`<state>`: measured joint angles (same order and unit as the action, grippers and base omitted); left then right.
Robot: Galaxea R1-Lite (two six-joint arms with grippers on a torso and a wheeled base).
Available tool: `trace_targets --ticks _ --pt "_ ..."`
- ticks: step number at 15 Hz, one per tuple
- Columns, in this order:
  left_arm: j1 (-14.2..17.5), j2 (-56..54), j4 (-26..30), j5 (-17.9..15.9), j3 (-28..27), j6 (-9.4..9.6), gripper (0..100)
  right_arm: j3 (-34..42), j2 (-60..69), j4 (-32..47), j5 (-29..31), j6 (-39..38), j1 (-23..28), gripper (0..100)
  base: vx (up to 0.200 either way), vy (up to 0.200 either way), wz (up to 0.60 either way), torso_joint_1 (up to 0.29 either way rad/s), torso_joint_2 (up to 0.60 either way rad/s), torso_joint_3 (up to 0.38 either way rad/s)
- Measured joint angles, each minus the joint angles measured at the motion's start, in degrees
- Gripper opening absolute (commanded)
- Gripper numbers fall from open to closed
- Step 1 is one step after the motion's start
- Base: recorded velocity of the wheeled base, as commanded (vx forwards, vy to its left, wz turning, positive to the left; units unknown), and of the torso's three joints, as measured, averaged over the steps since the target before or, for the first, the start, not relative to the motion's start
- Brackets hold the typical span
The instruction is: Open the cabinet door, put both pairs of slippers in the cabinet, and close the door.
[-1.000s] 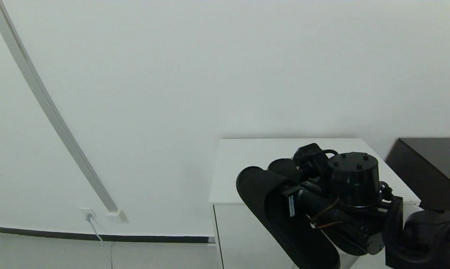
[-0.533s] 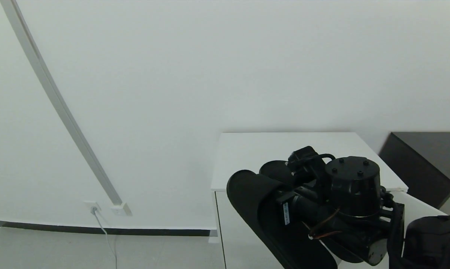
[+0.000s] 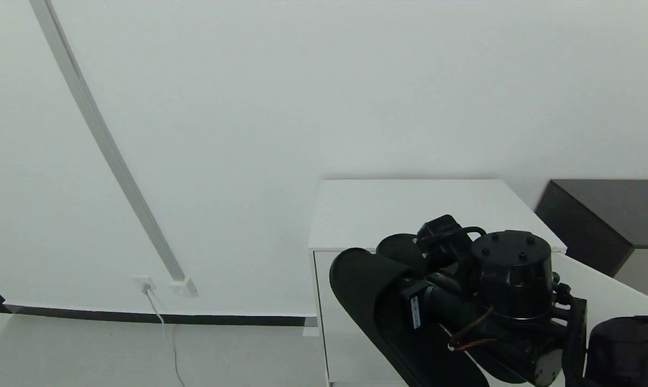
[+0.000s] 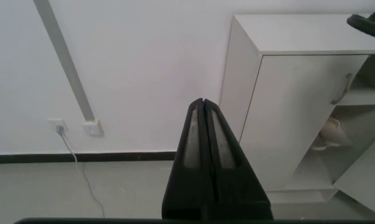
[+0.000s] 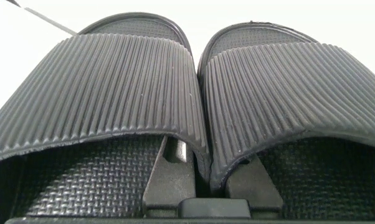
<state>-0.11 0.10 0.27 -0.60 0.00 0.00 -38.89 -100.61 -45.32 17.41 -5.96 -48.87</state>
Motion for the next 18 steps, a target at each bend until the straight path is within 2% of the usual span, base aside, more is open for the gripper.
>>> trace_targets --ticks 3,9,18 --pt "0.01 0.00 -0.02 -0.02 0.00 0.00 0 0.80 0.06 -0.84 1.88 -0.02 -0.02 0 0.000 0.000 0.00 0.000 0.00 0.000" --pt "0.01 0.00 -0.02 -0.02 0.00 0.02 0 2.32 0.06 -3.64 1.52 0.71 1.02 0 0.000 0.000 0.00 0.000 0.00 0.000" --pt "0.01 0.00 0.00 -0.18 -0.07 0.24 0 2.54 0.06 -5.25 1.39 1.94 1.00 0 0.000 -0.200 0.00 0.003 0.00 0.004"
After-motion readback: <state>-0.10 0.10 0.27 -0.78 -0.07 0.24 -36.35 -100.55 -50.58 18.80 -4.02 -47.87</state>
